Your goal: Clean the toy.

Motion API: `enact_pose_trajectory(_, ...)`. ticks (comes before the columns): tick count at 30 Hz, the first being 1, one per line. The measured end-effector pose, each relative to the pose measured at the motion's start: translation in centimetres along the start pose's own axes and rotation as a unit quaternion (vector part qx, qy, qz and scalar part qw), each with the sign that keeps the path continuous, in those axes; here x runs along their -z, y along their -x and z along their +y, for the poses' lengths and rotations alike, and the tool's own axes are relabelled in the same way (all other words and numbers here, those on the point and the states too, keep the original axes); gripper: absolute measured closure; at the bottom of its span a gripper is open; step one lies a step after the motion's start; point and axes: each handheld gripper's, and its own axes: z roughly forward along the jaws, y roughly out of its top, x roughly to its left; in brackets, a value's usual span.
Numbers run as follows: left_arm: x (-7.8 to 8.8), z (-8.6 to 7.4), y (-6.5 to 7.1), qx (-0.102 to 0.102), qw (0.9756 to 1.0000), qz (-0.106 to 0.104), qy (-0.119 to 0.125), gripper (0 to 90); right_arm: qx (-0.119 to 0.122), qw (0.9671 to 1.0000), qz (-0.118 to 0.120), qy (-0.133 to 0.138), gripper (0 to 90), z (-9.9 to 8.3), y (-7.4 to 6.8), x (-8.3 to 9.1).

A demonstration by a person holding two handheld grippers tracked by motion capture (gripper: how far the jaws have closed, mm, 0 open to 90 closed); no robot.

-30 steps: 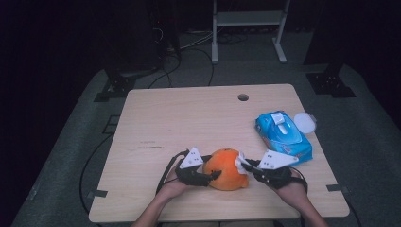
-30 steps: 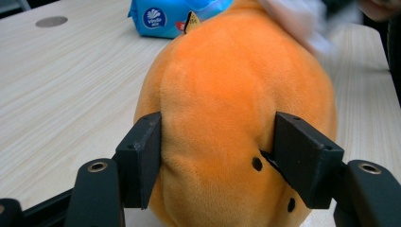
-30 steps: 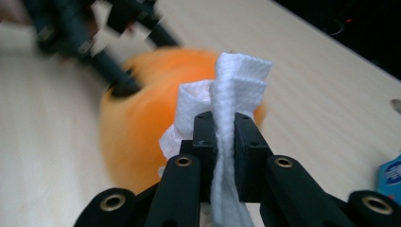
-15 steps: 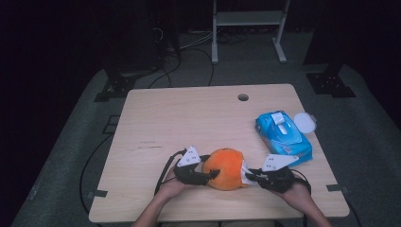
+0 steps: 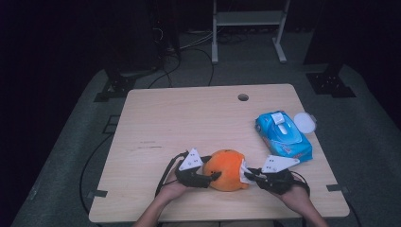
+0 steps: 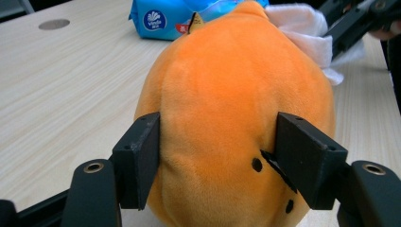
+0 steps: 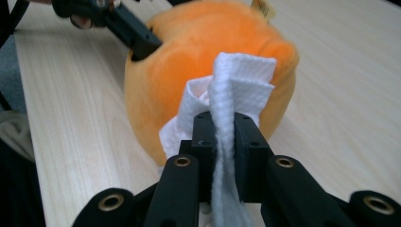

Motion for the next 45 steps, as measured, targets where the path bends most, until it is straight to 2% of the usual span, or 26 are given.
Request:
enact_pose_trajectory(2, 0.0, 0.0, 0.1, -0.004, 1.0000, 0.000, 0.001, 33.4, 0.007, 0.9999, -0.006, 0.008, 79.6, 0.5, 0.0, 0.1)
enact_pose_trajectory(3, -0.1, 0.1, 0.4, -0.013, 0.9999, -0.003, 0.003, 33.5, 0.010, 0.9997, -0.010, 0.018, 79.6, 0.9, 0.0, 0.2)
enact_pose_trajectory(4, -0.1, 0.2, 0.6, -0.020, 0.9998, -0.002, 0.002, 33.9, 0.009, 0.9987, -0.018, 0.048, 79.5, 2.1, 0.2, 0.2)
enact_pose_trajectory(5, -0.2, 0.3, 0.9, -0.030, 0.9996, -0.002, 0.003, 33.9, 0.009, 0.9987, -0.018, 0.048, 79.5, 2.1, 0.2, 0.2)
enact_pose_trajectory(6, -0.2, 0.4, 1.3, -0.043, 0.9991, 0.000, 0.000, 34.0, 0.014, 0.9975, -0.035, 0.059, 79.4, 2.8, 0.3, 0.0)
enact_pose_trajectory(11, -0.3, 0.4, 1.3, -0.038, 0.9991, -0.018, 0.008, 33.7, 0.002, 0.9987, -0.025, 0.043, 79.5, 1.8, 0.7, -0.5)
enact_pose_trajectory(12, 0.0, 0.9, 1.0, -0.024, 0.9984, -0.048, 0.020, 28.1, 0.009, 0.9988, -0.026, 0.039, 79.6, 1.3, 0.4, -0.2)
enact_pose_trajectory(13, 0.0, 0.9, 1.0, -0.024, 0.9984, -0.048, 0.020, 22.8, 0.009, 0.9988, -0.026, 0.039, 79.6, 1.3, 0.4, -0.2)
enact_pose_trajectory(14, 0.2, 1.4, 0.7, -0.007, 0.9971, -0.068, 0.034, 19.0, 0.026, 0.9986, -0.029, 0.037, 79.6, 1.0, -0.1, 0.1)
enact_pose_trajectory(16, 0.1, 1.6, 0.6, -0.005, 0.9972, -0.066, 0.035, 18.0, 0.032, 0.9983, -0.030, 0.037, 79.6, 0.9, -0.3, 0.2)
enact_pose_trajectory(18, -0.5, 1.5, 1.0, -0.018, 0.9989, -0.042, 0.013, 21.8, 0.041, 0.9982, -0.029, 0.033, 79.6, 1.0, -0.6, 0.2)
enact_pose_trajectory(19, -0.5, 1.5, 1.0, -0.018, 0.9989, -0.042, 0.013, 25.0, 0.041, 0.9982, -0.029, 0.033, 79.6, 1.0, -0.6, 0.2)
enact_pose_trajectory(20, -0.8, 1.3, 1.5, -0.034, 0.9989, -0.033, 0.001, 26.6, 0.046, 0.9978, -0.037, 0.032, 79.6, 1.3, -0.8, 0.1)
enact_pose_trajectory(25, -0.8, 1.4, 2.3, -0.060, 0.9978, -0.027, -0.005, 30.2, 0.058, 0.9967, -0.038, 0.041, 79.5, 2.5, -1.7, -0.2)
enact_pose_trajectory(26, -0.8, 1.4, 2.4, -0.064, 0.9976, -0.027, -0.006, 30.3, 0.073, 0.9957, -0.043, 0.036, 79.0, 3.1, -1.8, -0.5)
enact_pose_trajectory(29, -0.7, 1.3, 2.6, -0.069, 0.9972, -0.030, -0.006, 30.6, 0.067, 0.9955, -0.055, 0.038, 79.0, 3.3, -1.3, -0.4)
enact_pose_trajectory(31, -0.7, 1.3, 2.7, -0.070, 0.9969, -0.034, -0.007, 30.5, 0.049, 0.9962, -0.060, 0.039, 79.0, 3.1, -0.4, -0.2)
enact_pose_trajectory(32, -0.7, 1.3, 2.6, -0.066, 0.9969, -0.043, -0.003, 30.4, 0.025, 0.9974, -0.053, 0.041, 79.1, 2.3, 0.5, 0.0)
enact_pose_trajectory(35, -0.6, 1.6, 2.2, -0.053, 0.9965, -0.065, 0.004, 23.3, 0.018, 0.9981, -0.042, 0.041, 79.5, 1.8, 0.6, 0.1)
enact_pose_trajectory(36, -0.2, 2.0, 1.7, -0.034, 0.9962, -0.078, 0.020, 19.9, 0.030, 0.9983, -0.035, 0.036, 79.8, 1.6, 0.3, 0.1)
enact_pose_trajectory(37, -0.2, 2.0, 1.7, -0.034, 0.9962, -0.078, 0.020, 18.4, 0.030, 0.9983, -0.035, 0.036, 79.8, 1.6, 0.3, 0.1)
enact_pose_trajectory(39, 0.1, 2.4, 1.1, -0.011, 0.9969, -0.072, 0.031, 16.8, 0.044, 0.9978, -0.036, 0.033, 79.9, 1.4, -0.1, 0.3)
enact_pose_trajectory(40, -0.4, 2.3, 0.8, -0.009, 0.9988, -0.047, 0.003, 12.3, 0.051, 0.9978, -0.020, 0.036, 79.9, 1.3, -0.3, 0.5)
enact_pose_trajectory(41, -0.4, 2.3, 0.8, -0.009, 0.9988, -0.047, 0.003, 12.0, 0.051, 0.9978, -0.020, 0.036, 79.9, 1.3, -0.3, 0.5)
enact_pose_trajectory(42, -1.1, 1.8, 0.7, 0.019, 0.9977, -0.063, -0.016, 13.1, 0.059, 0.9975, -0.012, 0.037, 79.9, 1.5, -0.8, 0.6)
enact_pose_trajectory(45, -1.3, 1.3, 1.3, 0.007, 0.9987, -0.048, -0.014, 24.1, 0.080, 0.9957, -0.034, 0.031, 79.9, 2.0, -1.6, 0.4)
